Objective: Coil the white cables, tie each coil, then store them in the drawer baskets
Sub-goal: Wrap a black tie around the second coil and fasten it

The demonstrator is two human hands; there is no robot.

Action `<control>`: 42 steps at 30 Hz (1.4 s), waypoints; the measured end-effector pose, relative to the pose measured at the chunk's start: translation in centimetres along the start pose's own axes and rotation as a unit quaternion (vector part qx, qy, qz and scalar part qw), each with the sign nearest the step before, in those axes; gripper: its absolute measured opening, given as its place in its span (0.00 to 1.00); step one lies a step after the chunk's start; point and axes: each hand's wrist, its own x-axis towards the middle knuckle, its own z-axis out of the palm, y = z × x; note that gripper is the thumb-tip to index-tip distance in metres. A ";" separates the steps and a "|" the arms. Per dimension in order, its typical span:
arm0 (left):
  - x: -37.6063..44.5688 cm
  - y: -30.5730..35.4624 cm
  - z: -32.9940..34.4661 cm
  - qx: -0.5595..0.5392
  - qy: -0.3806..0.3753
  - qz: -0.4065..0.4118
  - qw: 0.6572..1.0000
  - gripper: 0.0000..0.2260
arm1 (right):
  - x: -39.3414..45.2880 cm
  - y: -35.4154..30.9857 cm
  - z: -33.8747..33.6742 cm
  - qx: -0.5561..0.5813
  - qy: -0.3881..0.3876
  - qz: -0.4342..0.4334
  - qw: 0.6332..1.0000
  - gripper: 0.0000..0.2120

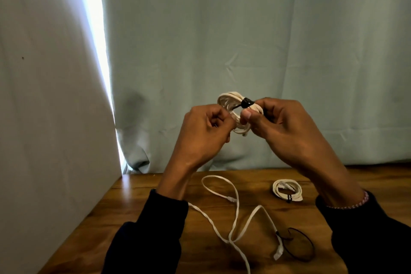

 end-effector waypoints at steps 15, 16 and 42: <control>0.8 0.2 -1.8 -0.272 0.052 -0.312 0.909 0.17 | -0.1 1.2 1.9 -0.227 0.012 -0.245 0.943 0.11; 0.9 -0.2 -1.7 -0.291 0.060 -0.308 0.904 0.13 | -0.1 1.3 2.2 -0.239 -0.017 -0.260 0.935 0.12; 0.9 -1.0 -1.1 -0.319 -0.019 -0.245 0.915 0.12 | 0.2 1.7 2.7 0.260 -0.011 0.220 0.940 0.08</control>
